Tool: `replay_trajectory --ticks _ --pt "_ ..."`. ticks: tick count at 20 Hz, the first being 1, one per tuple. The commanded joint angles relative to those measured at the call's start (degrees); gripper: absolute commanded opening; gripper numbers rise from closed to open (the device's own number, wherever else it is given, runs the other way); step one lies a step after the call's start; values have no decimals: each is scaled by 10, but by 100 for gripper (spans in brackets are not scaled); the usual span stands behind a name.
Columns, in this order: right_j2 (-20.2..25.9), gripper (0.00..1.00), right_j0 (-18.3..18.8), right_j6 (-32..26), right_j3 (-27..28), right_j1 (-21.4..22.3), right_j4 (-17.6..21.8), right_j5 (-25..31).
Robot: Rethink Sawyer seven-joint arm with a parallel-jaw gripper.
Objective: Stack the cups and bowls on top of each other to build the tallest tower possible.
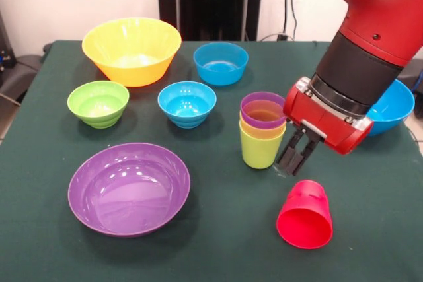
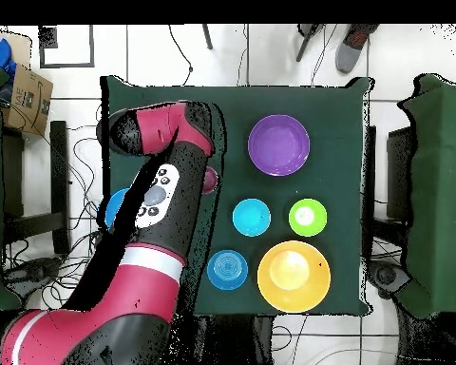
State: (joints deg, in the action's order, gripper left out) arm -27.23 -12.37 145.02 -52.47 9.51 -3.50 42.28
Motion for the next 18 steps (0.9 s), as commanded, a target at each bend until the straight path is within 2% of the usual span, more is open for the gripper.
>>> replay_trajectory --ticks 1,6,13,18 --pt "44 0 17 29 4 -16 -1 32" --pt "59 0 36 5 26 -53 9 -3" --pt "66 0 37 -12 62 -89 11 21" --pt "64 0 26 9 59 -117 9 1"
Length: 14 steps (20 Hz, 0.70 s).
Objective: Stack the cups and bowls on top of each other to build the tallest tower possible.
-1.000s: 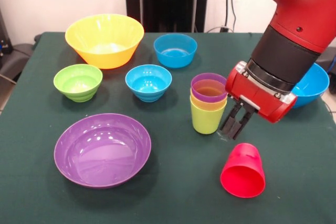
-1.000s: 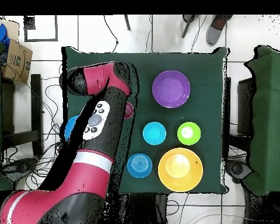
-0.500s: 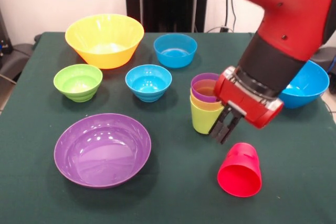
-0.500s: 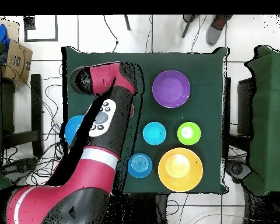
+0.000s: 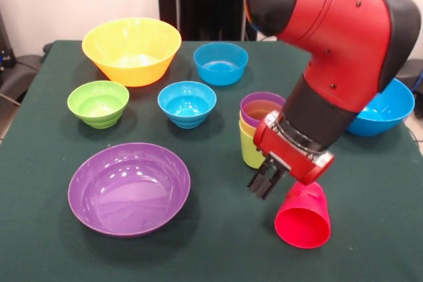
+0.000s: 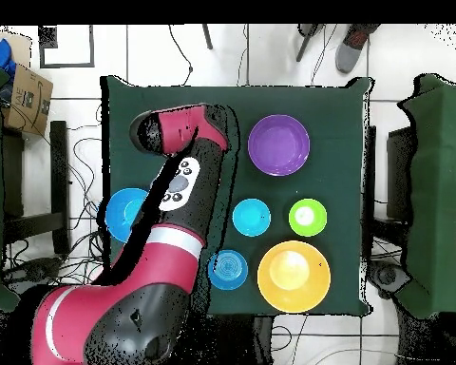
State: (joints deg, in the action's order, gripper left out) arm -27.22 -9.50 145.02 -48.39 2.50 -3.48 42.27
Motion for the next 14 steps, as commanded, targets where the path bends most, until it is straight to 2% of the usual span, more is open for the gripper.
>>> replay_trajectory --ticks 1,3,8,14 --pt "57 0 -8 22 15 -51 11 -9" --pt "51 0 -17 31 -1 -45 11 -9" --pt "41 0 -48 46 -81 9 7 10" --pt "46 0 -56 26 -112 49 3 16"
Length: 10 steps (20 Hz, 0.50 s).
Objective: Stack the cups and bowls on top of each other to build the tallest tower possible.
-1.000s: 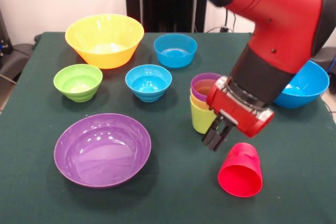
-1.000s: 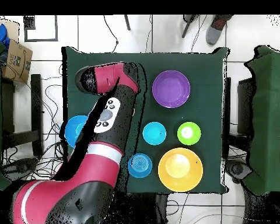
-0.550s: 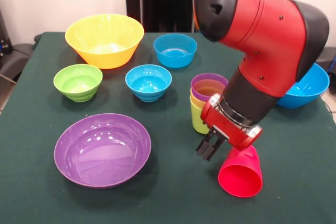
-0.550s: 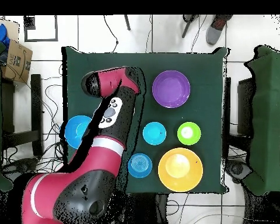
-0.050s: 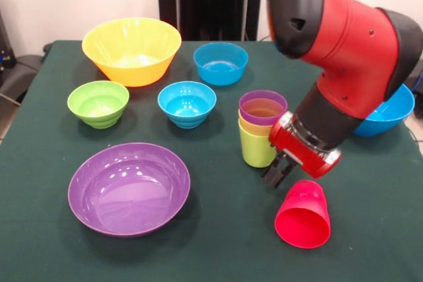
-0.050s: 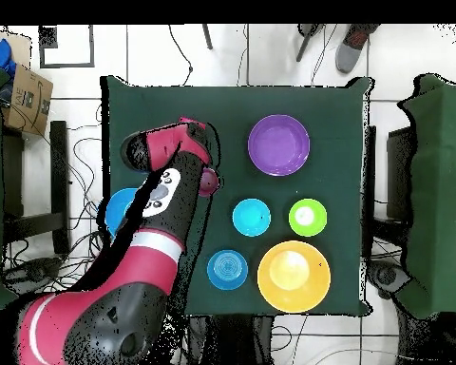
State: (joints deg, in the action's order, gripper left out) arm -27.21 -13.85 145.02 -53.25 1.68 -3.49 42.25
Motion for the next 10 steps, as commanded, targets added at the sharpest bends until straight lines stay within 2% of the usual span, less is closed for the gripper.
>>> replay_trajectory --ticks 1,5,8,10 --pt "50 0 -10 16 -62 61 4 13" --pt "79 0 9 -40 -63 79 3 30" --pt "78 0 24 -53 -12 54 12 29" --pt "91 0 44 -62 34 30 5 41"
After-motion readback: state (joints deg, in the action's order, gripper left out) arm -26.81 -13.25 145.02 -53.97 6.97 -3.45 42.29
